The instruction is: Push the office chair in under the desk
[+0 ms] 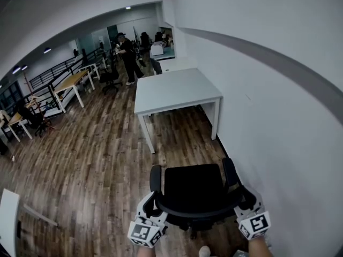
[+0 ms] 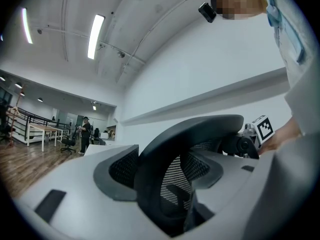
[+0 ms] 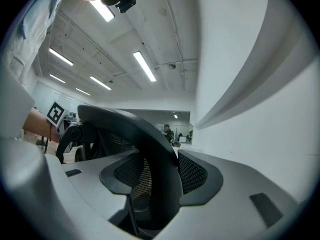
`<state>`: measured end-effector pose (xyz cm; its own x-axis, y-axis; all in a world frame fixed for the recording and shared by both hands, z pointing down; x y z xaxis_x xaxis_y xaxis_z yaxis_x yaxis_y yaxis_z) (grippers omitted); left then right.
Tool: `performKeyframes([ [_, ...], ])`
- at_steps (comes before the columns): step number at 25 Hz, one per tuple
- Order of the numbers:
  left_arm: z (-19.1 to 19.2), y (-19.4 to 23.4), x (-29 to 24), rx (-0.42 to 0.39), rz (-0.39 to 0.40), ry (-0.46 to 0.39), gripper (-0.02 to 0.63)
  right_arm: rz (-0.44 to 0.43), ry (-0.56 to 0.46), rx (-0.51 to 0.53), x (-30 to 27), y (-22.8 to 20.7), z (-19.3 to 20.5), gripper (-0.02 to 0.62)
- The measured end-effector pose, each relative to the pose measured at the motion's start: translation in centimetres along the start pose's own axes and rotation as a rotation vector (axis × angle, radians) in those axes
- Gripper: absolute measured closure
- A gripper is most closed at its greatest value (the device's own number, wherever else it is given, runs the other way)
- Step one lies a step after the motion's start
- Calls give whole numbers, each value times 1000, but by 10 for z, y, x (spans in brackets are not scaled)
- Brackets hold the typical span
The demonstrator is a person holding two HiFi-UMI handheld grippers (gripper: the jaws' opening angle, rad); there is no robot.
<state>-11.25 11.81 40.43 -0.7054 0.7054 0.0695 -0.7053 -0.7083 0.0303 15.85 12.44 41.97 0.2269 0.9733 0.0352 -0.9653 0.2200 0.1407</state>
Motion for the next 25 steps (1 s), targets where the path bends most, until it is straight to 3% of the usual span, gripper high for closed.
performKeyframes([
  [25, 4, 51, -89, 9, -40, -46, 348, -67, -41, -41, -103, -49, 9, 364],
])
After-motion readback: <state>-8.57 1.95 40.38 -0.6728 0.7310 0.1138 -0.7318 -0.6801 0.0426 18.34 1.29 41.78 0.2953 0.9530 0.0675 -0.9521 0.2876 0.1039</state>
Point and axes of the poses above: the fingertips, and each gripper's own axes: x backward along the fingers, y to its left, z out of its underside, the point moved 1 cm from there along x, backward along the fingers, and after that the axes turned 13 degrees about z, right-handed, at the moved point
